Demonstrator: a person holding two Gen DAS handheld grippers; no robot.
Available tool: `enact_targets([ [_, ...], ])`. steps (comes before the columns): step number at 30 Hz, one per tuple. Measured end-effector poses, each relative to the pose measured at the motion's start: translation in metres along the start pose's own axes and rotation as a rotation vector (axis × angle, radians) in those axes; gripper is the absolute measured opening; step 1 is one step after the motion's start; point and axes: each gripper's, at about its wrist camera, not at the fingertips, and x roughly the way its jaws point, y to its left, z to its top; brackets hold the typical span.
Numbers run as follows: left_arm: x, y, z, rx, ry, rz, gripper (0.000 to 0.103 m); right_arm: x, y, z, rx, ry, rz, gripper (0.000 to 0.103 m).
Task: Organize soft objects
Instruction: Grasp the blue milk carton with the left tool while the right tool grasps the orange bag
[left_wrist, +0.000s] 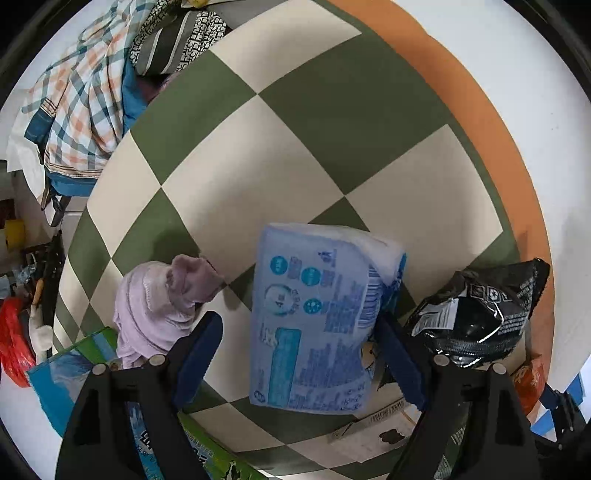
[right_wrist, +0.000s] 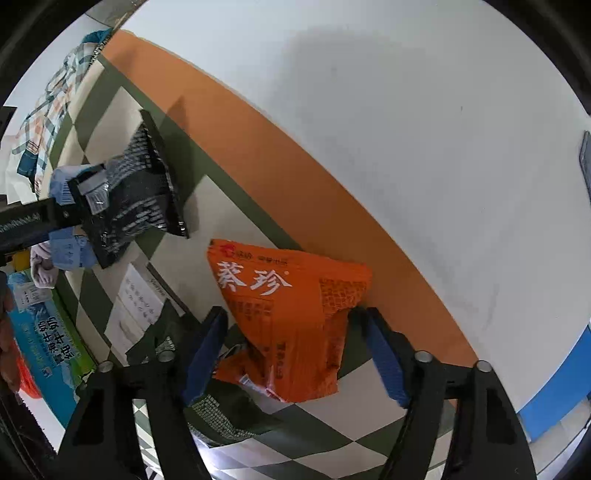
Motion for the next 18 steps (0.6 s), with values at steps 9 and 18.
enact_targets([
  [9,-0.001,0.011,-0.002,-0.046,-0.013,-0.100,0.050,0.004,0.020,-0.008,-0.038,-0.034,-0.094,0.058],
  [18,-0.013,0.014,-0.031,-0.089,-0.036,-0.104,0.037,0.007,0.023,-0.017,-0.015,-0.029,-0.060,0.045],
])
